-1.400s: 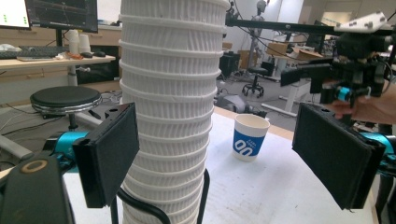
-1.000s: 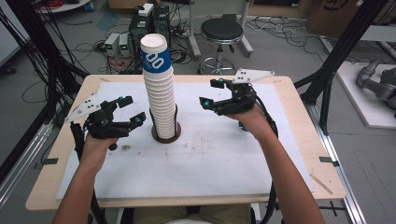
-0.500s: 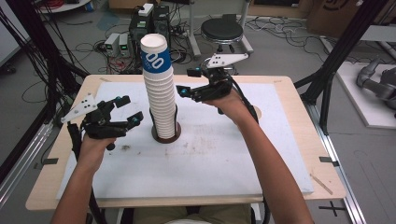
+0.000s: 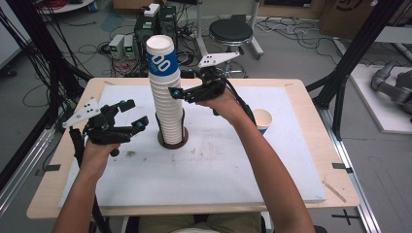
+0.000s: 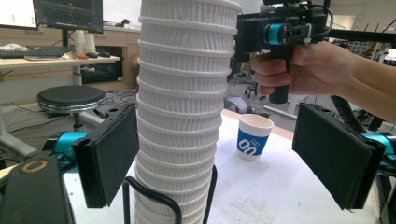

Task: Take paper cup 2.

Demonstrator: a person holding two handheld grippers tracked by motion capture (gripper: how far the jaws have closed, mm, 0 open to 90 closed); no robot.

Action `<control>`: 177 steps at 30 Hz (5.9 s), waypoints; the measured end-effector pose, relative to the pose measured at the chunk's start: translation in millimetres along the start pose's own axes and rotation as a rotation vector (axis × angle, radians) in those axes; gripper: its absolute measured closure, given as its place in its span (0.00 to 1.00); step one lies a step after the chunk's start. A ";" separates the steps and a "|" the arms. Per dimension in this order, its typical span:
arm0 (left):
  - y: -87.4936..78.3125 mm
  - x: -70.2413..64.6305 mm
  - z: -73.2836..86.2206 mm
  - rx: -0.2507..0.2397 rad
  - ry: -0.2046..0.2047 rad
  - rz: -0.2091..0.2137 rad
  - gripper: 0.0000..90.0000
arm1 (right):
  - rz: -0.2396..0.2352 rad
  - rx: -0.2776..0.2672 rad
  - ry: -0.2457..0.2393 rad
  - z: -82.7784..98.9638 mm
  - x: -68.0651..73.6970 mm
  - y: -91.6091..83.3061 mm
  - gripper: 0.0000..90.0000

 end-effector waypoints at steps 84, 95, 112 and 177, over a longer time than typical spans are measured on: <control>85.0 -9.6 -168.6 0.025 0.154 0.037 0.31 | 0.018 0.021 -0.042 -5.9 2.0 10.9 0.22; 71.9 -28.6 -214.8 -0.046 0.179 0.043 0.31 | 0.016 0.023 -0.045 -5.6 1.4 10.9 0.22; 37.3 -35.1 -207.2 -0.053 0.167 0.078 0.31 | 0.010 0.023 -0.038 -4.9 0.9 10.8 0.21; -25.4 -3.4 7.0 0.035 0.040 0.014 0.31 | 0.138 0.080 -0.021 67.1 10.4 -90.4 0.21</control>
Point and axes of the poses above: each handheld gripper's, and its own axes: y roughly forward along the jaws, z roughly out of its underside, x roughly to its left, the point moved 3 cm from there along y, roughly forward along the jaws, and after that the axes turned 4 degrees about -y, right-handed, at the moved point
